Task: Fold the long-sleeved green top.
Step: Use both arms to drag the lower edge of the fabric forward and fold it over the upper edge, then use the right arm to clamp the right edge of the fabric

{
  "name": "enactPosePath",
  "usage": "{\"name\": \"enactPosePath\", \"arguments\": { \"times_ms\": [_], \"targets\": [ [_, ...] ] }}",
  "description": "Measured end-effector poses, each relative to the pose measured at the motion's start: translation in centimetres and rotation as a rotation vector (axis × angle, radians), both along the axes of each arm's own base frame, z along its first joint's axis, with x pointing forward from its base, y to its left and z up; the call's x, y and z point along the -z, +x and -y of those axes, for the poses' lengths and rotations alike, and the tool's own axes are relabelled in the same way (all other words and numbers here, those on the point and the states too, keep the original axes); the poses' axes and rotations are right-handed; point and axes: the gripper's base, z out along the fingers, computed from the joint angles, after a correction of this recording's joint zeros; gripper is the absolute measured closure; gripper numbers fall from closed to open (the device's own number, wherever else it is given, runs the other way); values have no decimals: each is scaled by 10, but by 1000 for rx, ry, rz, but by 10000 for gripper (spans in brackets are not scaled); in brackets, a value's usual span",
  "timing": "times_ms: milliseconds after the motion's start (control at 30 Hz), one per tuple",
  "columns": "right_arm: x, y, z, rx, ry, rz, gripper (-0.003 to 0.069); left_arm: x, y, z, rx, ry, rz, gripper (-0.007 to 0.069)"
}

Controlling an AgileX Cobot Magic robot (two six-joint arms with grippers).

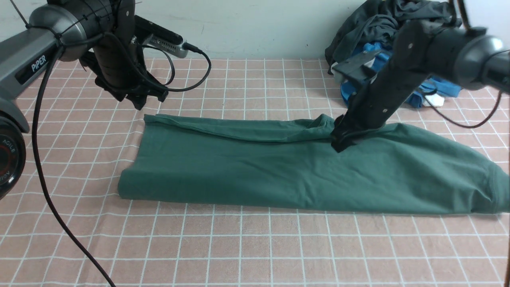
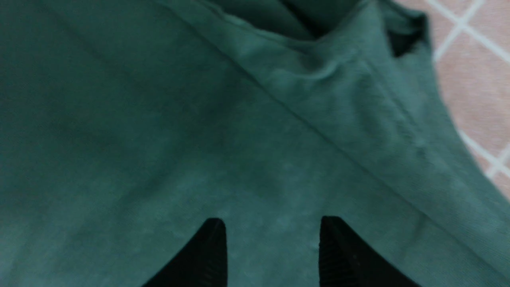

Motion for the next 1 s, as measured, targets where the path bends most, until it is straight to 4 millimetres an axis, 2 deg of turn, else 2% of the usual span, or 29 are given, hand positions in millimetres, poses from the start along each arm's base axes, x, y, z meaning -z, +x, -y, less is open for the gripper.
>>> {"name": "enactPosePath", "arguments": {
  "times_ms": [133,200,267,400,500,533,600,633,733,833,933,1000],
  "targets": [
    [25,16,-8,29,7,101,417,1,-2,3,15,-19,-27,539],
    [28,25,-6,108,34,177,435,2,-3,4,19,-38,-35,592],
    [26,32,-4,178,65,228,441,2,-3,5,19,-51,-43,608],
    [1,55,23,441,180,327,449,4,-8,11,44,-98,-92,628],
    [-25,63,43,498,187,319,449,5,-11,13,66,-119,-132,628],
    [-39,65,50,503,183,315,449,5,-12,14,74,-129,-141,628],
    [-61,63,62,482,134,269,449,6,-13,18,92,-166,-155,628],
    [-60,62,62,478,126,255,449,6,-13,18,94,-171,-156,628],
    [-87,52,77,403,39,188,449,14,-17,29,127,-278,-199,628],
    [-95,46,87,412,26,176,449,27,-23,33,137,-314,-253,628],
    [-106,28,95,428,17,146,449,61,-39,31,126,-291,-379,628],
    [-103,12,97,427,1,99,449,83,-51,27,114,-261,-457,628]
  ]
}}
